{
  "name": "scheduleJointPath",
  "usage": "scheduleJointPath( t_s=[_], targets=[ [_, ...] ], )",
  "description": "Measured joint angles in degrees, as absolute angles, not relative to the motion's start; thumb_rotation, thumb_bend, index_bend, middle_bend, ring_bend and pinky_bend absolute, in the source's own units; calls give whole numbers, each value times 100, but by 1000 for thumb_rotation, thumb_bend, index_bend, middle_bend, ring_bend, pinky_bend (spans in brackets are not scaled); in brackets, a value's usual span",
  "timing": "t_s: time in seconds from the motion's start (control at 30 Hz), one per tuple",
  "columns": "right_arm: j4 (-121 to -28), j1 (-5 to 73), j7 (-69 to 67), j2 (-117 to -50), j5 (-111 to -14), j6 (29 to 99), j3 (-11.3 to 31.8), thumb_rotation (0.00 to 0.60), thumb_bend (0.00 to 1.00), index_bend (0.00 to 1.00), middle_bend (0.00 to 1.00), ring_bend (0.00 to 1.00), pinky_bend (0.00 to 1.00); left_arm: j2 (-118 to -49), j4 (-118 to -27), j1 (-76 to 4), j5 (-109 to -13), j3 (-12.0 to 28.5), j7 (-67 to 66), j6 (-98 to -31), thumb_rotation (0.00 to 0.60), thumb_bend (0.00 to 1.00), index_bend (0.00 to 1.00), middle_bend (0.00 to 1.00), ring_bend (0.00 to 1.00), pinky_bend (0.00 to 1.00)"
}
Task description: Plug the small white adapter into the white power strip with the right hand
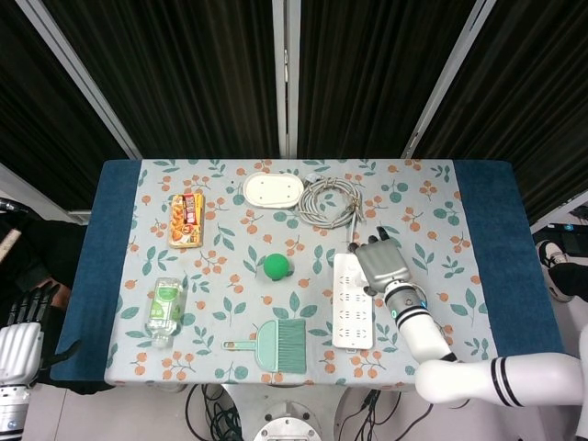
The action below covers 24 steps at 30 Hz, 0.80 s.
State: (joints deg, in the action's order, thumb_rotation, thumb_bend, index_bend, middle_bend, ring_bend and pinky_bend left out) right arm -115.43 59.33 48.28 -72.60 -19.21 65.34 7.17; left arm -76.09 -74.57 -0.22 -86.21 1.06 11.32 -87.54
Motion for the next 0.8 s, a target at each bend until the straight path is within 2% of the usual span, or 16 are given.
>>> scheduleJointPath(
  t_s=[0.07,0.13,0.23,0.3,0.4,0.57,0.8],
  targets=[
    [-11571,5663,4091,-7145,-2339,6334,823,600,295,587,595,442,421,-7594,-7513,-27,-8622,108,1079,-8754,600,143,35,0,0,0],
    [-11556,5409,3345,-7093,-2748,6169,924,600,353,690,675,534,533,-7575,-7574,-35,-8630,113,1021,-8760,600,143,35,0,0,0],
    [-11449,4971,1914,-7087,-3489,5915,1105,600,466,807,776,662,663,-7539,-7671,-39,-8637,122,937,-8779,600,143,35,0,0,0],
    [-11327,4676,822,-7128,-3979,5741,1233,600,578,879,842,765,770,-7514,-7732,-39,-8631,126,885,-8784,600,143,35,0,0,0],
    [-11094,4283,-777,-7237,-4627,5499,1412,600,653,949,909,873,882,-7492,-7789,-35,-8619,123,839,-8777,600,143,35,0,0,0],
    [-10532,3722,-3235,-7519,-5627,5068,1674,600,742,994,939,965,976,-7474,-7853,-29,-8602,117,783,-8766,600,143,35,0,0,0],
    [-9514,3248,-5327,-8041,-6763,4424,1855,600,806,1000,939,1000,1000,-7470,-7878,-28,-8579,116,759,-8748,600,143,35,0,0,0]
  ],
)
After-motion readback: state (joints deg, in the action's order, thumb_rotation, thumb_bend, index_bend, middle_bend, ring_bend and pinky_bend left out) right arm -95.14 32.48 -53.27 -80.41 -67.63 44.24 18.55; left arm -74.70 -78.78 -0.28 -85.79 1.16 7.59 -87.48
